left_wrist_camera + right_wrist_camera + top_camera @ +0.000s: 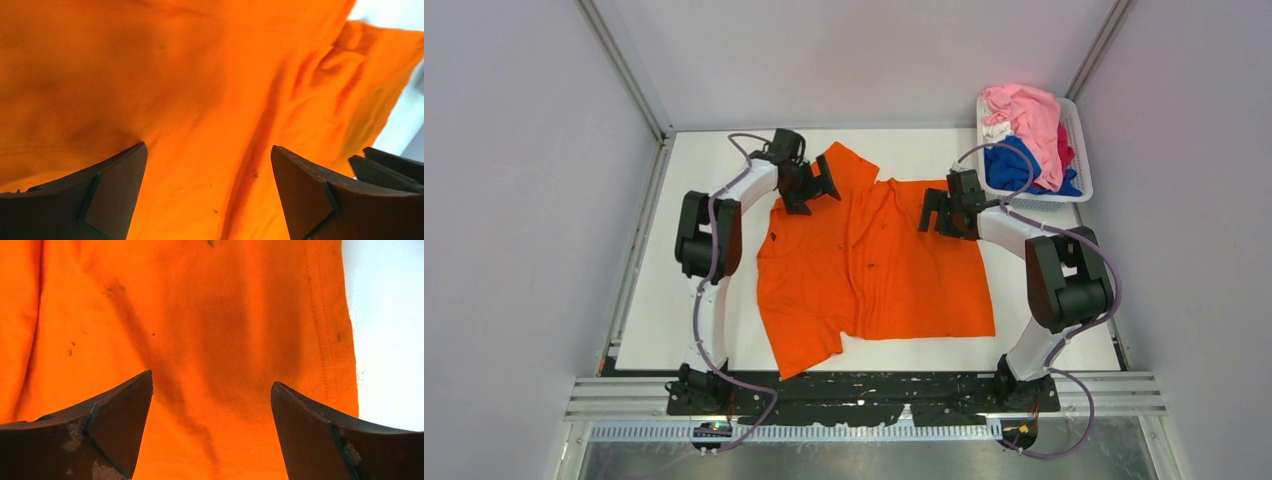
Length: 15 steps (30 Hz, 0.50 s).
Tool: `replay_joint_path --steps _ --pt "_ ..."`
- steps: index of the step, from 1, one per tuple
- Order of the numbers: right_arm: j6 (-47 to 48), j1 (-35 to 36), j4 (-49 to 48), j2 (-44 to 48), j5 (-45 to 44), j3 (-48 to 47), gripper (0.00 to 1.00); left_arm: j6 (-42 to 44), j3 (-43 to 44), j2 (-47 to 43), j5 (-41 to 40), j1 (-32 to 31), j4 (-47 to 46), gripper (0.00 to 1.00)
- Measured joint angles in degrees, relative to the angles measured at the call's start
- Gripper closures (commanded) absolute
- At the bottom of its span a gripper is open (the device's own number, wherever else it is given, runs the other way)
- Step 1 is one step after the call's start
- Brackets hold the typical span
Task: Fold and stack the t-shirts
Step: Flatten out the tshirt
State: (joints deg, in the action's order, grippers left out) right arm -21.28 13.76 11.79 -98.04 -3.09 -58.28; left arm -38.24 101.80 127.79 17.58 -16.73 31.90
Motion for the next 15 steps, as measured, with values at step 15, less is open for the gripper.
replay_joint_path --steps 15 --pt "-3.4 -3.7 -3.5 0.1 3.4 3.6 0.05 0.8 -9.2 -5.2 1.0 9.6 0.2 0.01"
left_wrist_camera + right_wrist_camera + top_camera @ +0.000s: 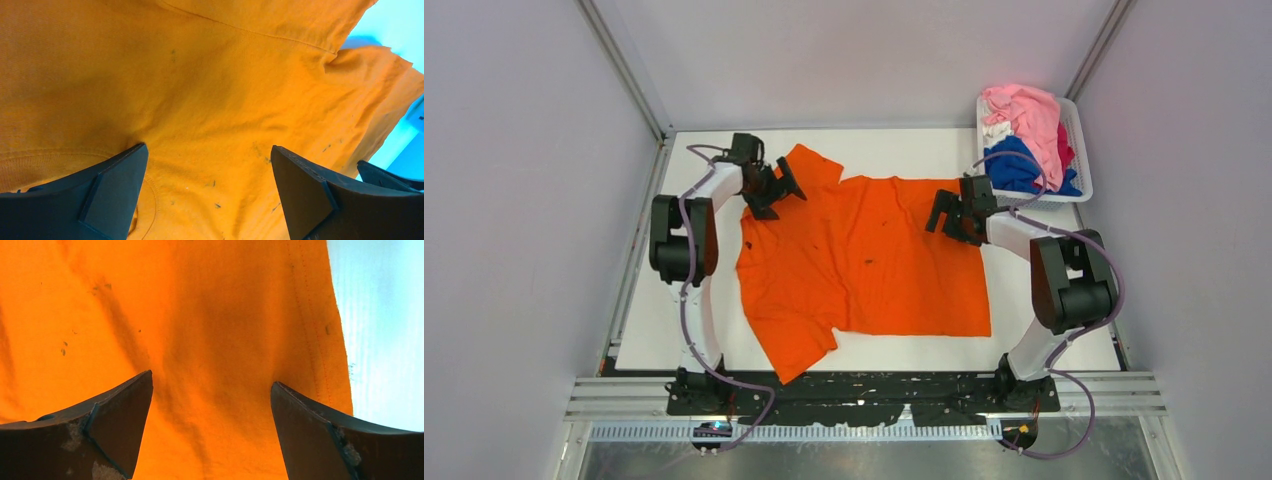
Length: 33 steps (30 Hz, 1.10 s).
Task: Fold and stack the t-shirts
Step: Flatten out the tshirt
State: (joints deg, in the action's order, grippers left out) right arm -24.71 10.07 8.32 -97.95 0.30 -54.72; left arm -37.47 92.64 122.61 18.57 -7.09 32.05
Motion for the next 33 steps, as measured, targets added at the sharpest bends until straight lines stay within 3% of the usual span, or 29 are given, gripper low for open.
replay_joint_path --steps 20,23,26,29,33 --pt "-2.2 -2.4 1.9 4.2 2.5 0.9 0.05 1.9 11.7 2.4 -3.8 1.7 6.7 0.01" --pt "-2.2 -2.4 1.9 11.7 2.3 2.3 0.05 3.3 6.1 -5.1 -8.1 0.2 6.6 0.01" --pt "-2.4 -2.4 1.5 22.7 -0.1 5.9 0.05 3.7 -6.4 -20.2 -12.3 -3.3 5.7 0.01" --pt "-3.3 -2.6 1.2 32.6 -3.3 10.9 0.05 3.0 -18.0 -35.0 -16.0 -8.5 5.3 0.01" --pt "-5.1 -3.1 2.1 37.9 -6.1 16.3 0.05 0.5 -31.5 -49.5 -21.7 -19.0 7.0 0.01"
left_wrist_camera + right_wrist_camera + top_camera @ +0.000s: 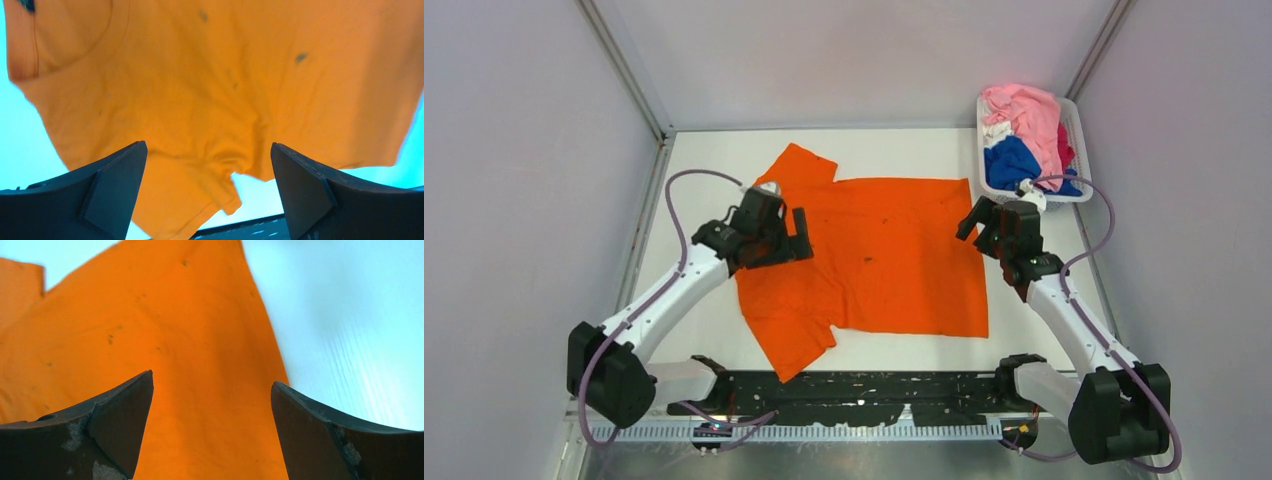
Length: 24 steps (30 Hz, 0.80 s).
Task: Fold and stack the t-shirts
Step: Flatten out the tshirt, then grab the side of the flattened tshirt closest away from the robot with both arms
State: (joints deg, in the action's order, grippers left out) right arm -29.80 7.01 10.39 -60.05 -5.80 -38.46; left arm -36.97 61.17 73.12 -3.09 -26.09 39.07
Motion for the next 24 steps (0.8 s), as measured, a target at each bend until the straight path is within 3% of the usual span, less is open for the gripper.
replay_joint_path --steps 4,11,17,24 --pt "-1.1 -0.3 3.2 0.2 -2.2 2.3 0.05 -3.2 -8.3 -5.5 -5.0 -8.6 4.4 0.02" --pt "-2.3 -0.4 5.6 1.0 -4.7 3.5 0.05 -11.0 -22.9 -15.9 -5.7 -21.2 11.0 0.16" --pt "-2.5 -0.5 6.0 1.0 -5.7 3.7 0.04 -17.0 -24.9 -16.8 -4.2 -34.5 12.7 0.33" --pt "-2.8 -0.5 6.3 2.9 -6.8 4.5 0.04 -20.6 -28.2 -15.0 -2.8 -38.8 12.7 0.45"
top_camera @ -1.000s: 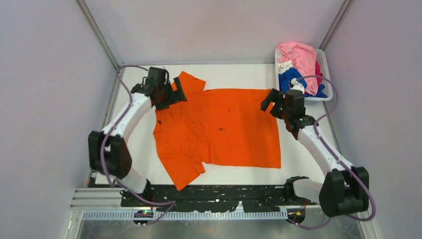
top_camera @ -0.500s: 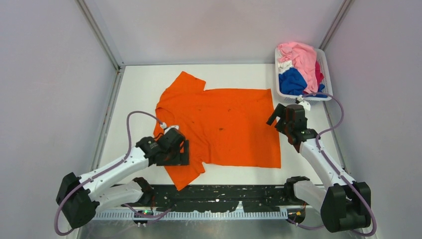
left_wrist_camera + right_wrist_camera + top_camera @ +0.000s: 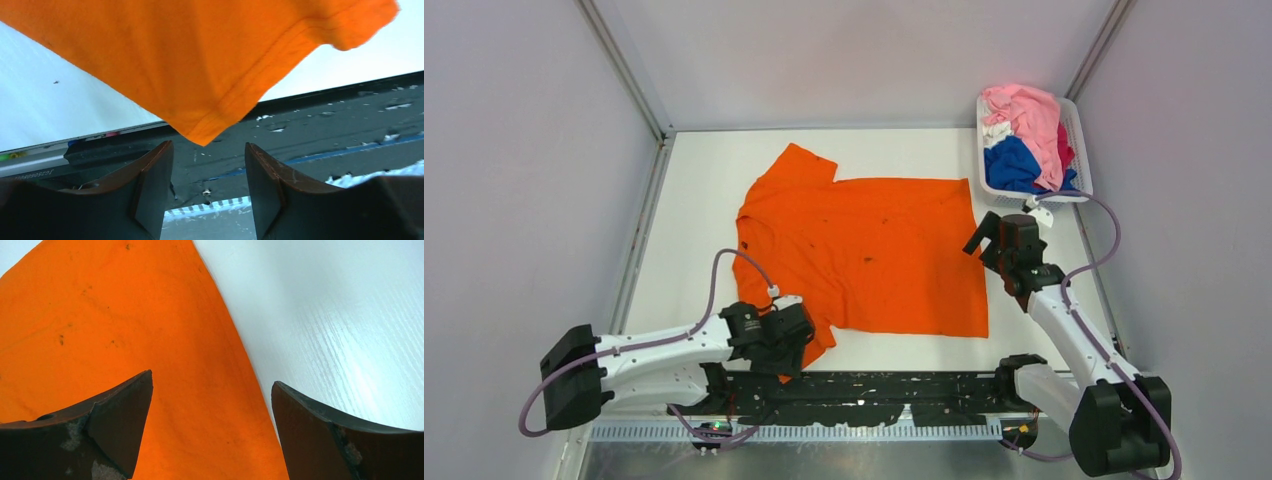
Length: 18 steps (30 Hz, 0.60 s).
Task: Fold and stack the t-shirts
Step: Grab the side of the flattened tshirt closest away from the robot with both arms
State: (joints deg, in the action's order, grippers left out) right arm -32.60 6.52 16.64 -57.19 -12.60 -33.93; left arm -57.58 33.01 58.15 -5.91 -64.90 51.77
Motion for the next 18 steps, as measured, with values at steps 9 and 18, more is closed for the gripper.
replay_joint_path --steps 9,18 --pt "-1.2 0.0 1.9 5.9 -0.7 3.3 0.02 -0.7 -1.6 5.7 -0.1 -0.5 -3.2 0.71" --pt "-3.9 0.0 12.9 18.2 0.9 7.0 0.08 -0.4 -1.3 8.5 -0.7 -0.6 -5.6 1.00"
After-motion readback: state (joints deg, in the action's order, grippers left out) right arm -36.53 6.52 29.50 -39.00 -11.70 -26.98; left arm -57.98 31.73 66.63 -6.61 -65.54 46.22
